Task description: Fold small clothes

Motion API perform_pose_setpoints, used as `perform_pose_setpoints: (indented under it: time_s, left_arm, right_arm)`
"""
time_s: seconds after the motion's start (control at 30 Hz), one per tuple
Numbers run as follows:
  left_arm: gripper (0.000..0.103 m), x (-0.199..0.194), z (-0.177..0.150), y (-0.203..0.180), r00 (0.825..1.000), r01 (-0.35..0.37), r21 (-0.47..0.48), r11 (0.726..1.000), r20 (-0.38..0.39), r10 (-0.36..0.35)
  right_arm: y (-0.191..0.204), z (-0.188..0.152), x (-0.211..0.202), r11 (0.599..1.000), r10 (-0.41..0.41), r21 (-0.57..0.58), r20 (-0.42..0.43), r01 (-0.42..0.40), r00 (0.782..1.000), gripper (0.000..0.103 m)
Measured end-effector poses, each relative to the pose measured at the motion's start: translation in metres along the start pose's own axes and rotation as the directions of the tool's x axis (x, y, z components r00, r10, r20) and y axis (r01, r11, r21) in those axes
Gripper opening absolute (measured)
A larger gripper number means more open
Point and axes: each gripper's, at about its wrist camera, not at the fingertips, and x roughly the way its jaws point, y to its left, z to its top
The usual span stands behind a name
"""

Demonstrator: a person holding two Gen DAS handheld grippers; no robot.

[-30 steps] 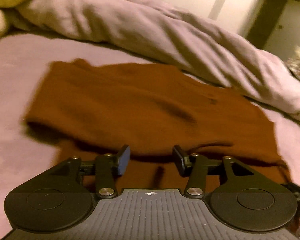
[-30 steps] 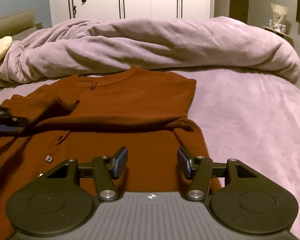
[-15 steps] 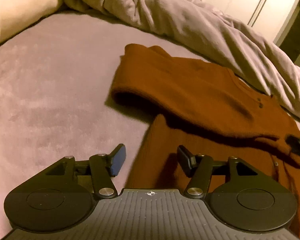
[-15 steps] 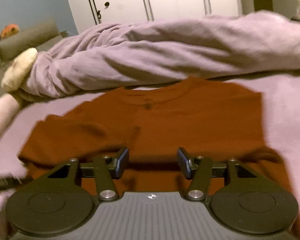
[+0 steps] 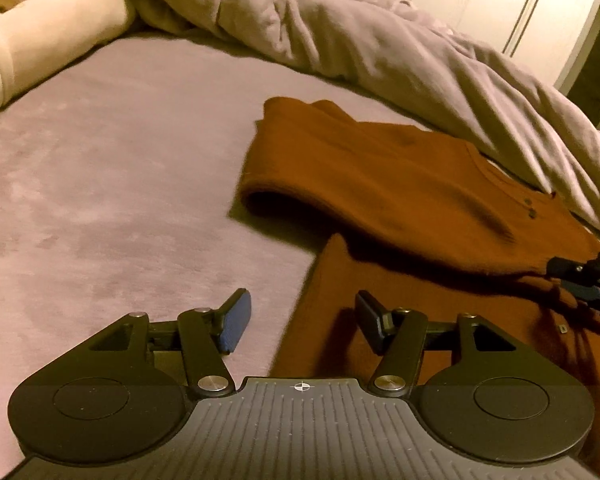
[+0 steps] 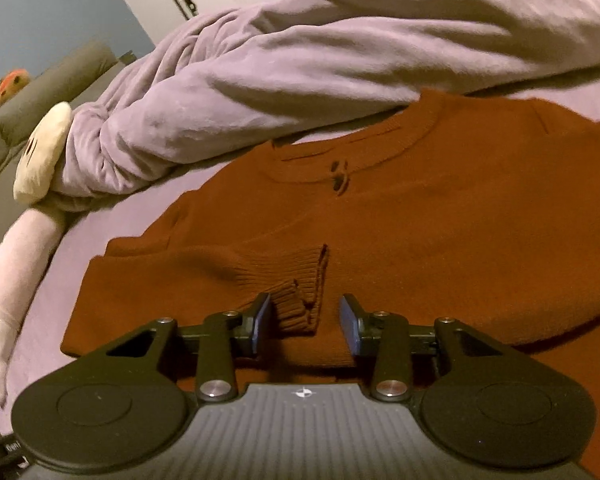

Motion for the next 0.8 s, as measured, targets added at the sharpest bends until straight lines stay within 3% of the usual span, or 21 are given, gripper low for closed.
perform_pose_setpoints:
  time_s: [0.33,0.6,0.8]
  left_arm:
    - [0.065,-0.001,-0.002,0.001,1.000,-0.009,0.012,1.000,-0.004,0.009]
    - [0.065,0.000,-0.002,0.002,1.000,-0.009,0.009,1.000,-0.008,0.009]
    - [0.065,0.000,-0.001,0.001,1.000,-0.013,0.012,1.000,-0.009,0.013]
  right_arm:
    - [0.005,0.003,0.003,0.999,0.032,0.008,-0.014,-0.032,0.999,0.036]
    - [0.007,0.002,0.007,0.999,0.037,-0.027,-0.019,-0.037,0.999,0.014]
    - [0.011,0.000,0.003,0.998,0.025,-0.064,0.003,-0.025,1.000,0.010]
